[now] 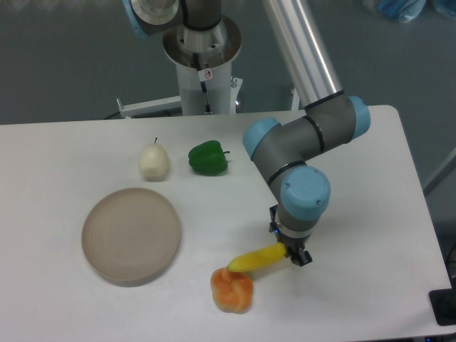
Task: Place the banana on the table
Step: 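Carry the yellow banana with the gripper toward the orange roll and lower it, then open the gripper to release the banana onto the table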
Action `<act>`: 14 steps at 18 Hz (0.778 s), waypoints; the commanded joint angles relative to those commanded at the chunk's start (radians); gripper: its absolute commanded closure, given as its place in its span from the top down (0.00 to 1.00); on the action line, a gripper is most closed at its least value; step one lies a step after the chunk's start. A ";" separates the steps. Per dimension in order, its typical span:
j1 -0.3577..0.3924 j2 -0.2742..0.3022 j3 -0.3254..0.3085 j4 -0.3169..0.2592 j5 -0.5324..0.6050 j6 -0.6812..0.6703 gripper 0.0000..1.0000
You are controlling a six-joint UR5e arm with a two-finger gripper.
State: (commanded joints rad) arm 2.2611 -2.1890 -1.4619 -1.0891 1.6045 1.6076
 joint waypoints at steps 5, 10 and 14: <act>-0.003 0.000 0.002 -0.003 0.000 -0.006 1.00; 0.001 0.003 0.023 -0.008 0.000 -0.002 1.00; 0.031 0.026 0.044 -0.009 -0.012 0.002 1.00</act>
State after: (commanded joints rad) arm 2.2916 -2.1630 -1.4175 -1.0983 1.5923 1.6091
